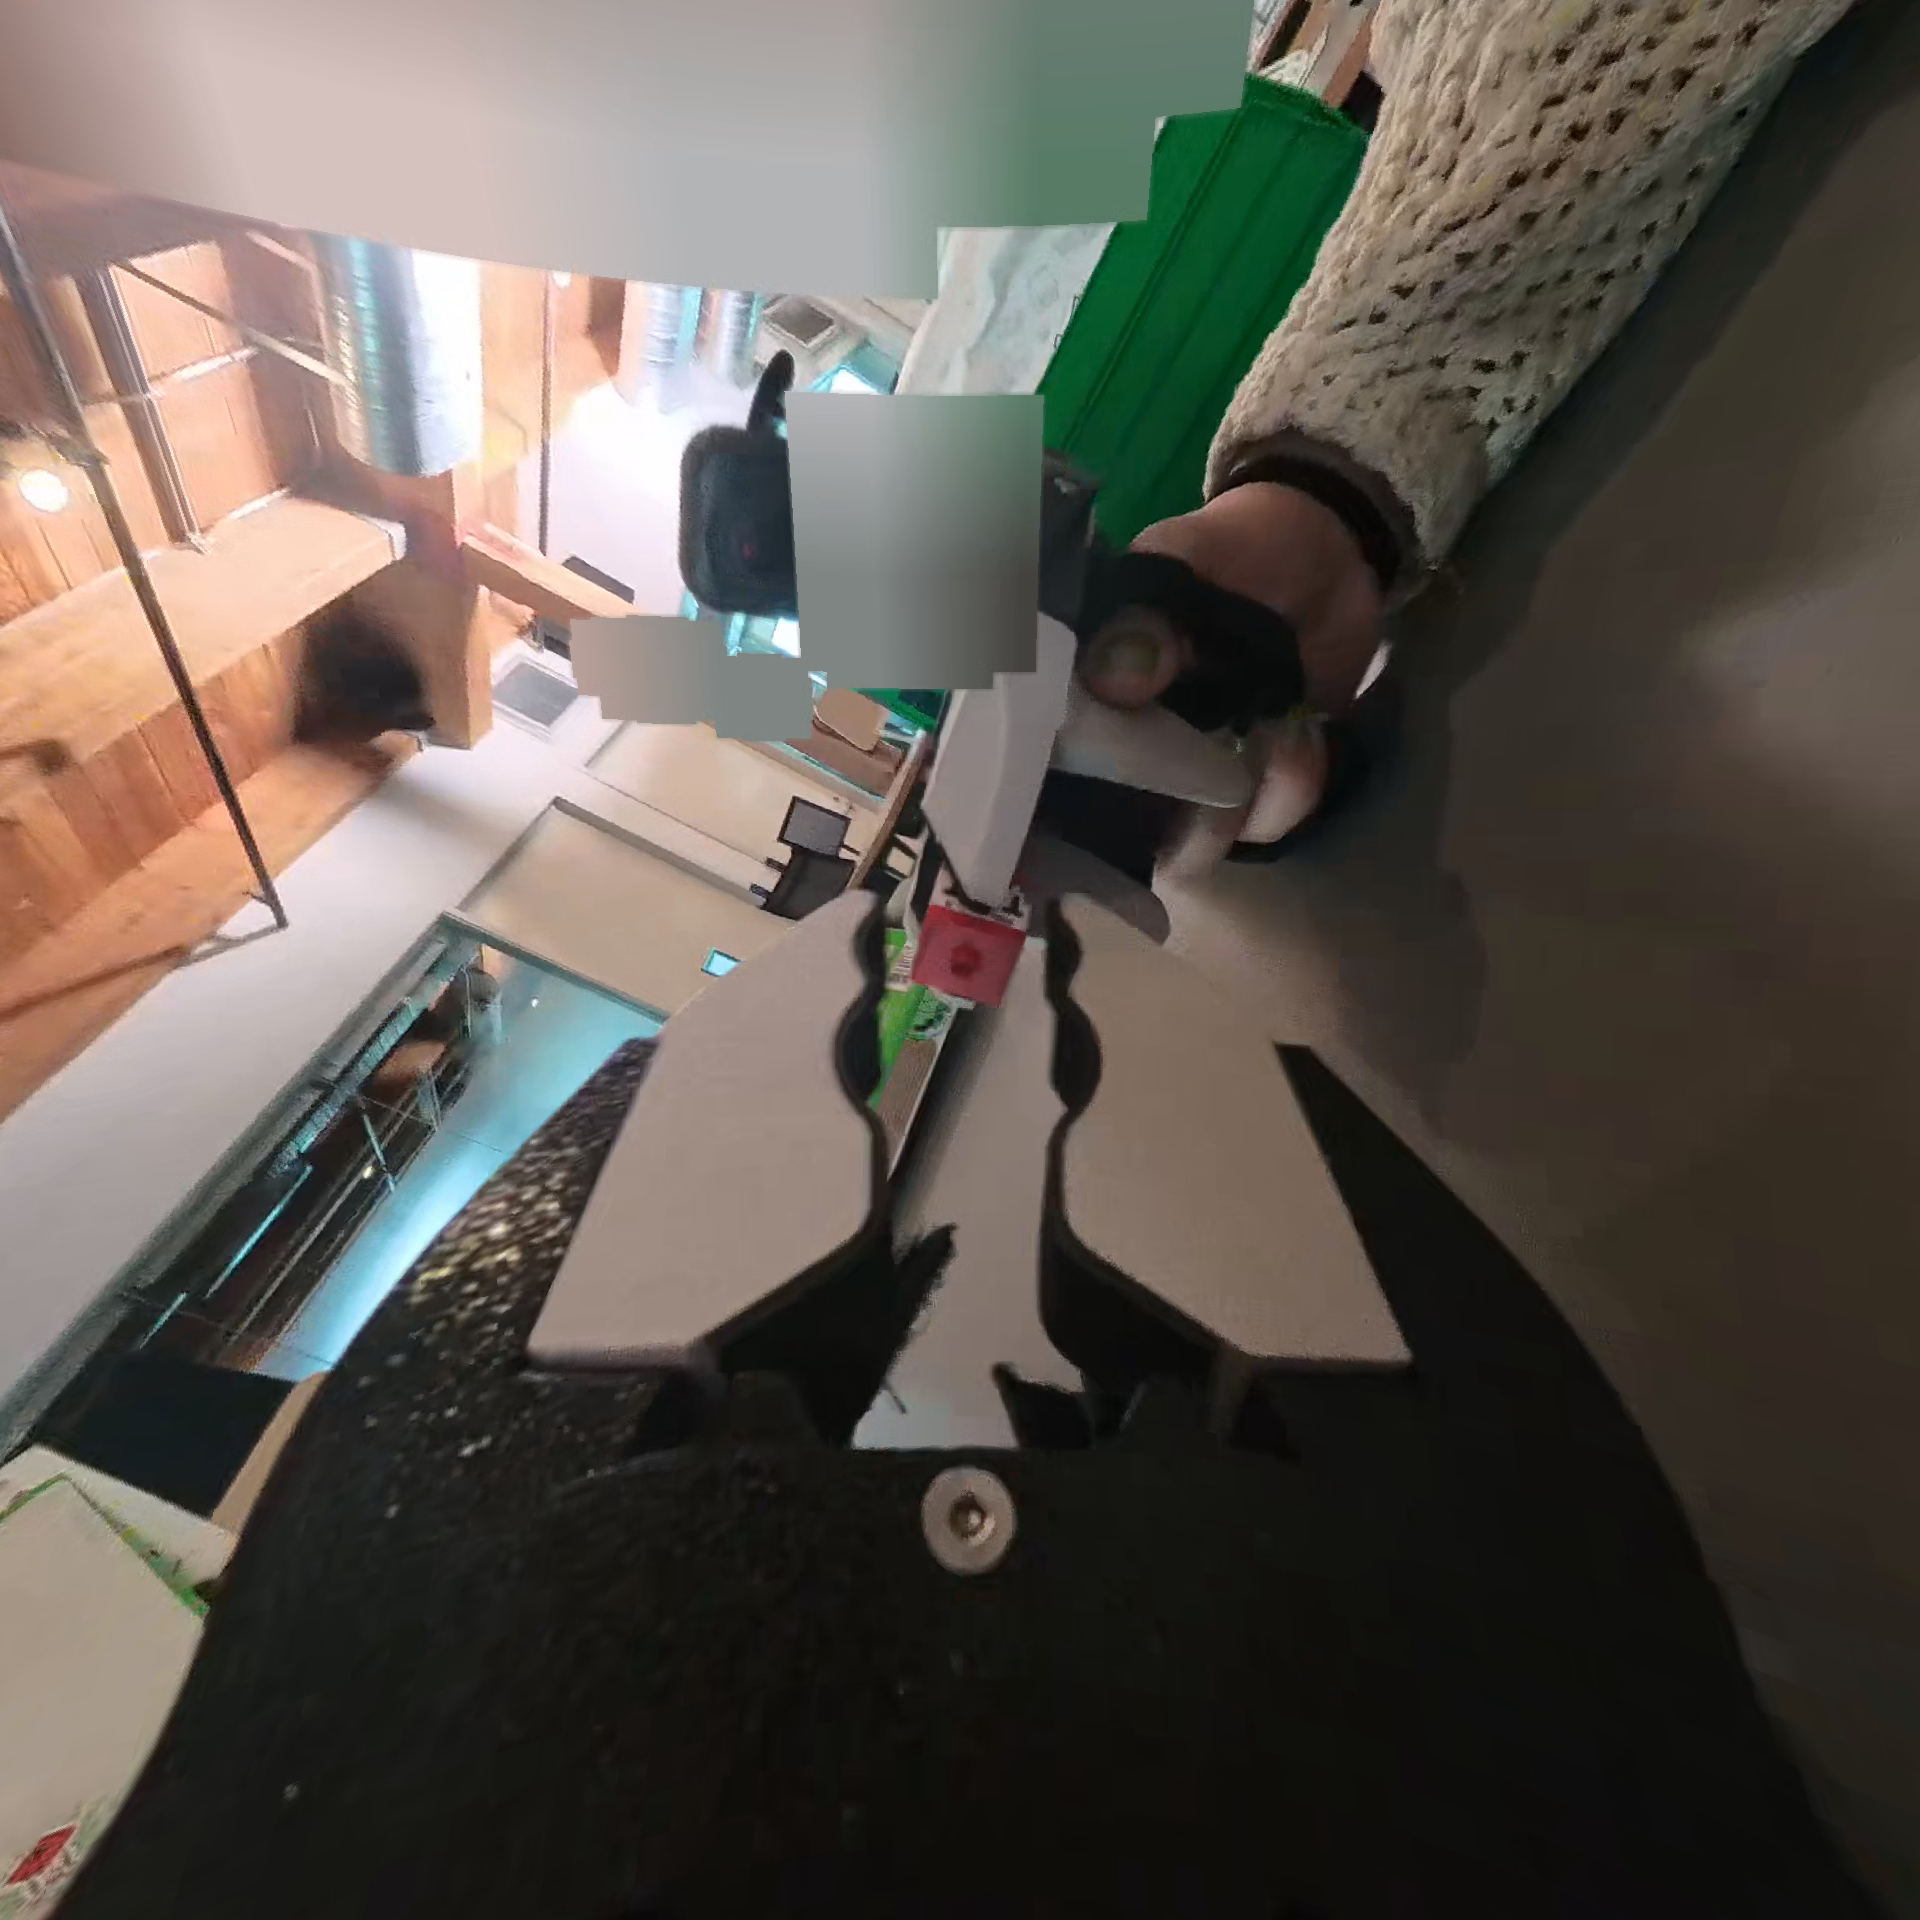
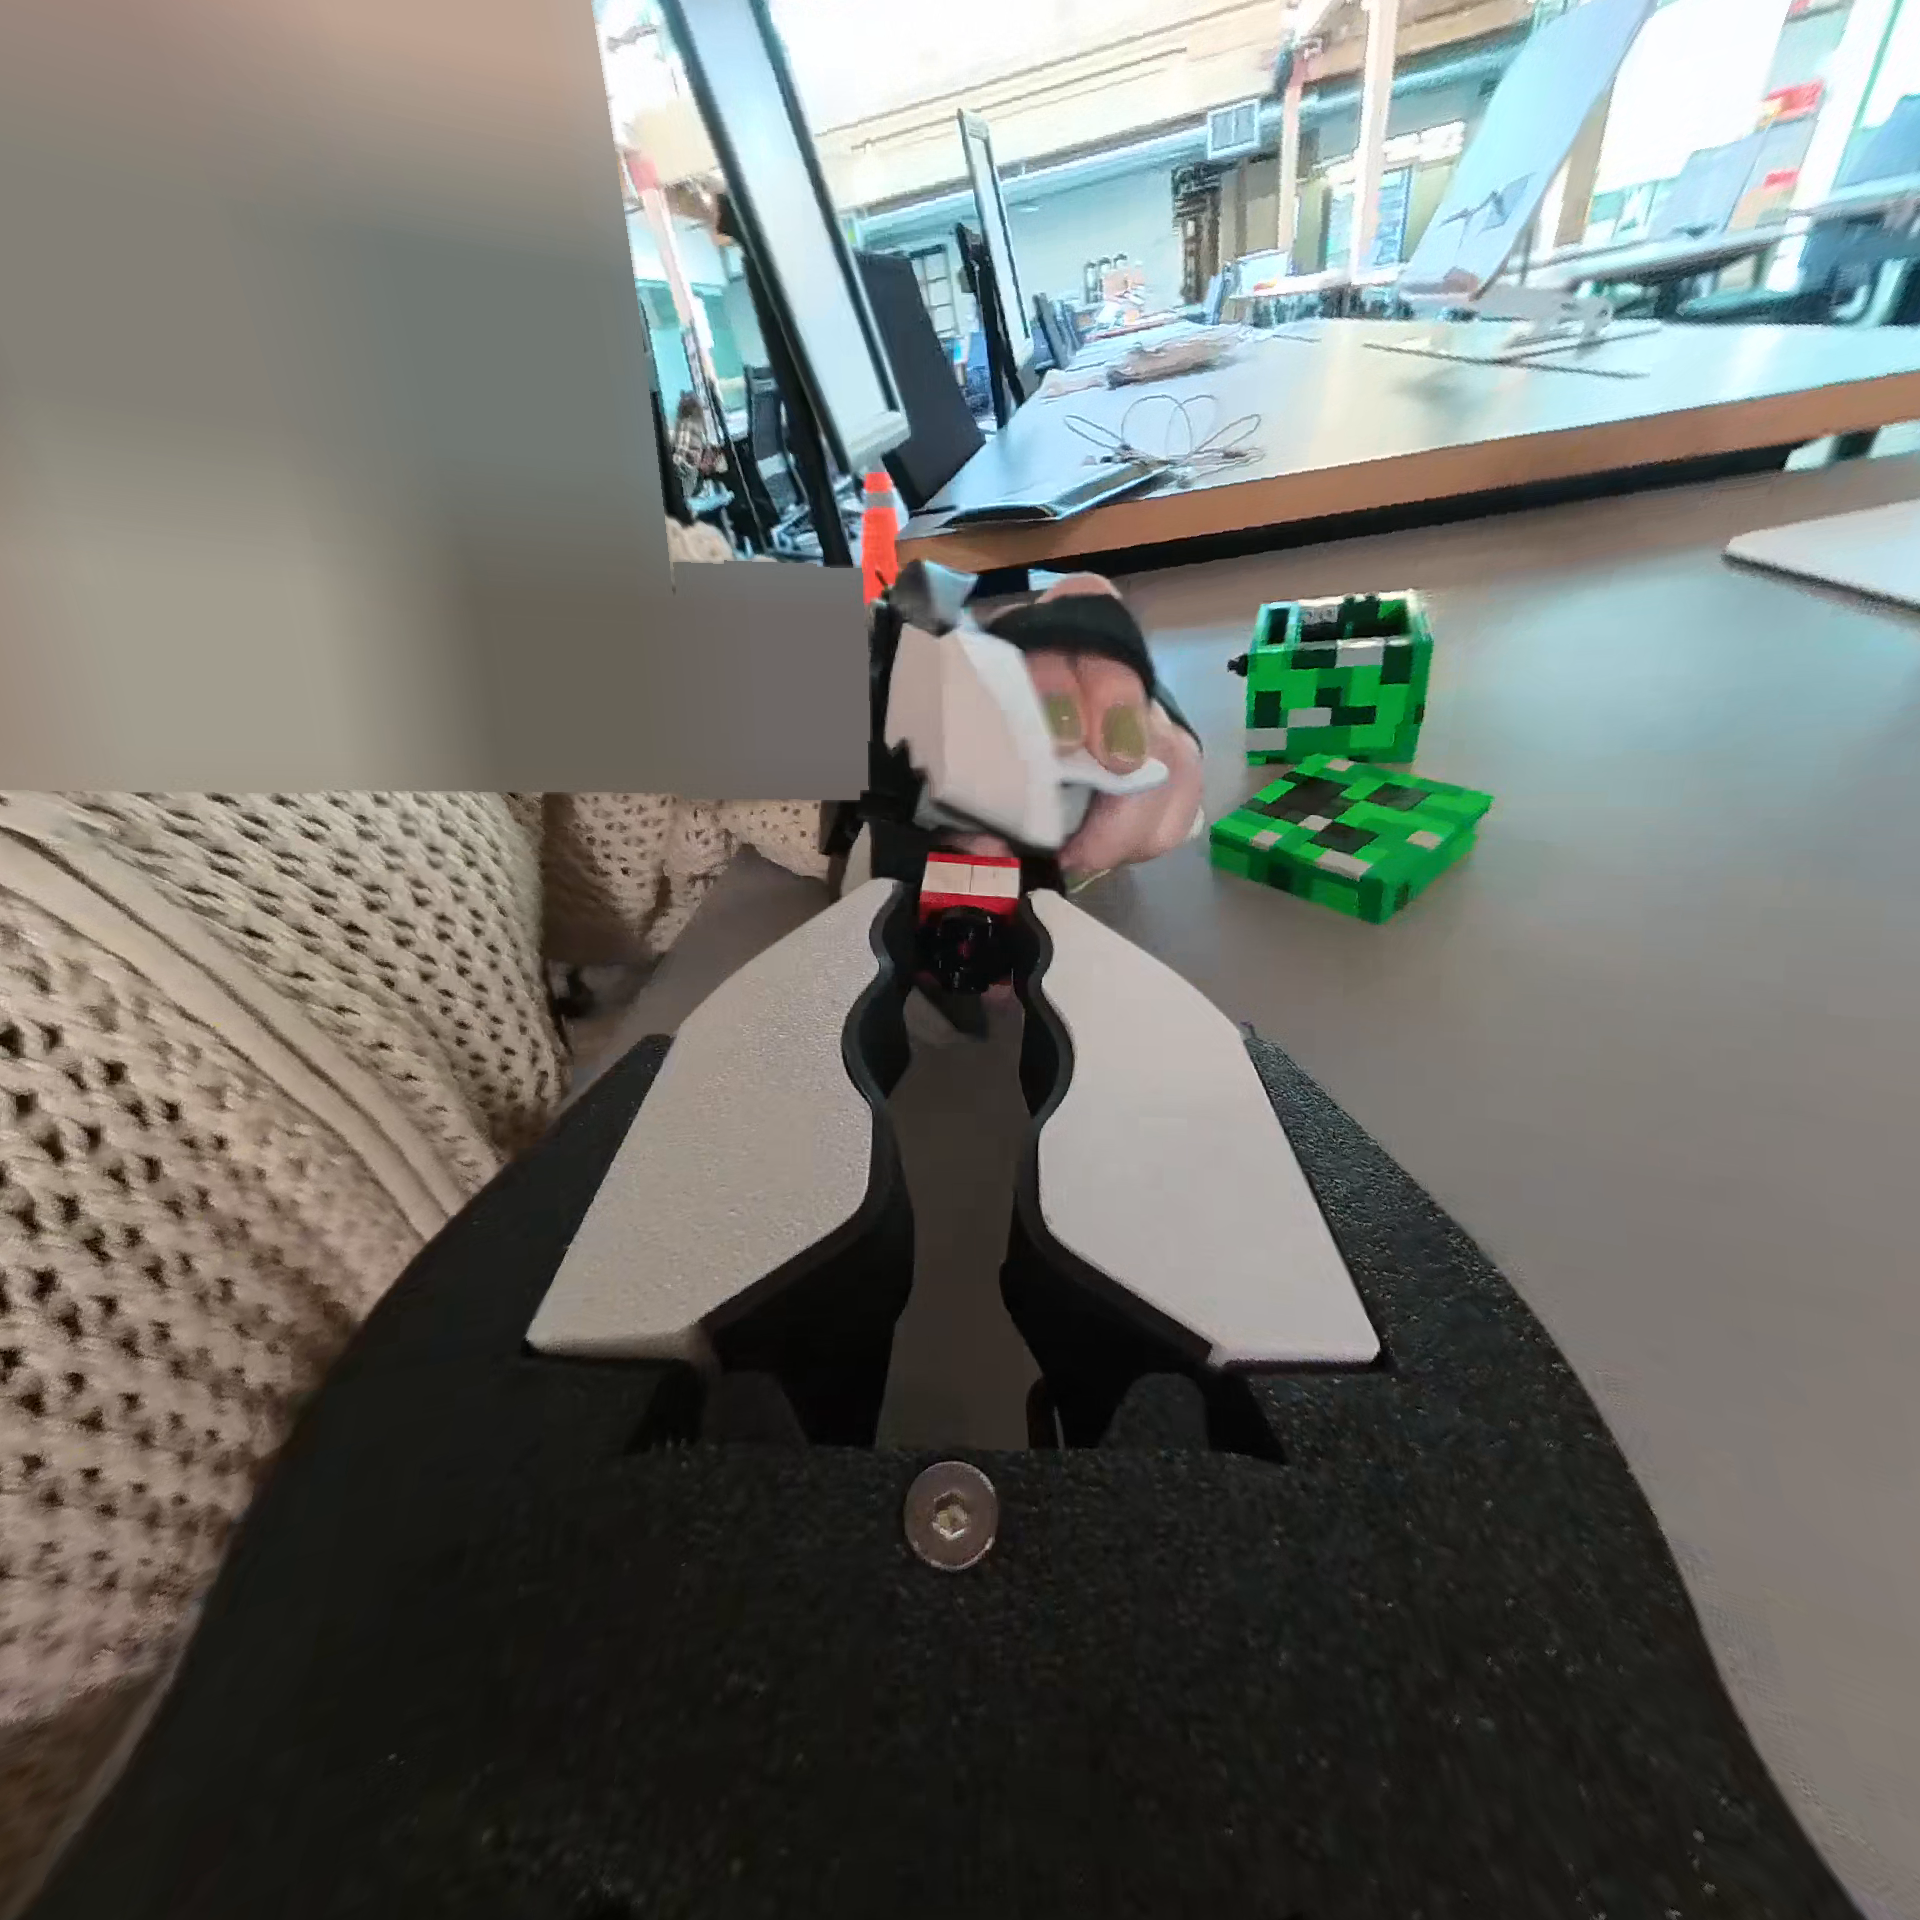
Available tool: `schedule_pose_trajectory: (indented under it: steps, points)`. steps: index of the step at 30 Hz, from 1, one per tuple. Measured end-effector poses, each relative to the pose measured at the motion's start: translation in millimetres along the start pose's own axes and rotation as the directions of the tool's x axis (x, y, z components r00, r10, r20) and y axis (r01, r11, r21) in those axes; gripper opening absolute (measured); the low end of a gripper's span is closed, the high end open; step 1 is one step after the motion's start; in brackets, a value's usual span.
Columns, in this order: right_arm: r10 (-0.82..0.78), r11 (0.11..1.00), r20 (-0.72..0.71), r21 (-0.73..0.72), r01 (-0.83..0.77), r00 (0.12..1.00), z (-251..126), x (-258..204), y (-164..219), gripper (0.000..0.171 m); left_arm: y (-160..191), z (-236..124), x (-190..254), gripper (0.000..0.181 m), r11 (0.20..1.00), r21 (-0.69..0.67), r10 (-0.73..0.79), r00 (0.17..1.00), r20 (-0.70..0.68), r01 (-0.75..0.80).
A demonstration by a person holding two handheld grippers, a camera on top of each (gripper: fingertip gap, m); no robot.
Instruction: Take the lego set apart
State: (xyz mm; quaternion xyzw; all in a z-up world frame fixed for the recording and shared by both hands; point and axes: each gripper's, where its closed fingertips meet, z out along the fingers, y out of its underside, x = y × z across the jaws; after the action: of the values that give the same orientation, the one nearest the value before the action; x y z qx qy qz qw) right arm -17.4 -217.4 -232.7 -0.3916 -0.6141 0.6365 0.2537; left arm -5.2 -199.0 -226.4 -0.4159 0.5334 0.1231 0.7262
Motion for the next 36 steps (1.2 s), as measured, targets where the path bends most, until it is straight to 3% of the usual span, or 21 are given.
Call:
schedule_pose_trajectory:
  steps: [4, 11, 20, 24, 31, 33, 36]
  points:
    - [0.08, 0.997, 0.022, -0.001, -0.08, 0.997, 0, 4, 0, 0.017, 1, -2, 1, 0.018, 1.0, -0.014, -0.015, 1.0, -0.018, 0.014]
    - [0.132, 0.991, 0.11, -0.023, -0.131, 0.985, -1, -6, 3, 0.017, -10, -5, 7, 0.018, 0.939, 0.012, -0.334, 0.923, -0.191, 0.343]
    - [-0.008, 1.0, 0.039, -0.009, 0.009, 0.999, -1, -10, 2, 0.018, -18, -6, 9, 0.018, 0.793, -0.006, -0.582, 0.755, -0.301, 0.609]
    - [-0.038, 0.999, 0.033, -0.002, 0.038, 0.999, -2, -11, 2, 0.018, -20, -6, 9, 0.018, 0.758, -0.01, -0.619, 0.715, -0.324, 0.652]
    - [0.118, 0.99, 0.053, 0.07, -0.122, 0.992, -7, -2, -7, 0.024, -11, -4, 7, 0.017, 0.808, -0.035, -0.576, 0.777, -0.256, 0.588]
    - [0.056, 0.993, -0.033, 0.107, -0.052, 0.998, -15, 8, -11, 0.037, -8, -4, 5, 0.017, 0.759, -0.049, -0.637, 0.723, -0.267, 0.65]
    - [-0.221, 0.972, -0.171, 0.046, 0.231, 0.96, -22, 14, -11, 0.045, -3, -3, -2, 0.016, 0.605, -0.075, -0.772, 0.561, -0.3, 0.793]
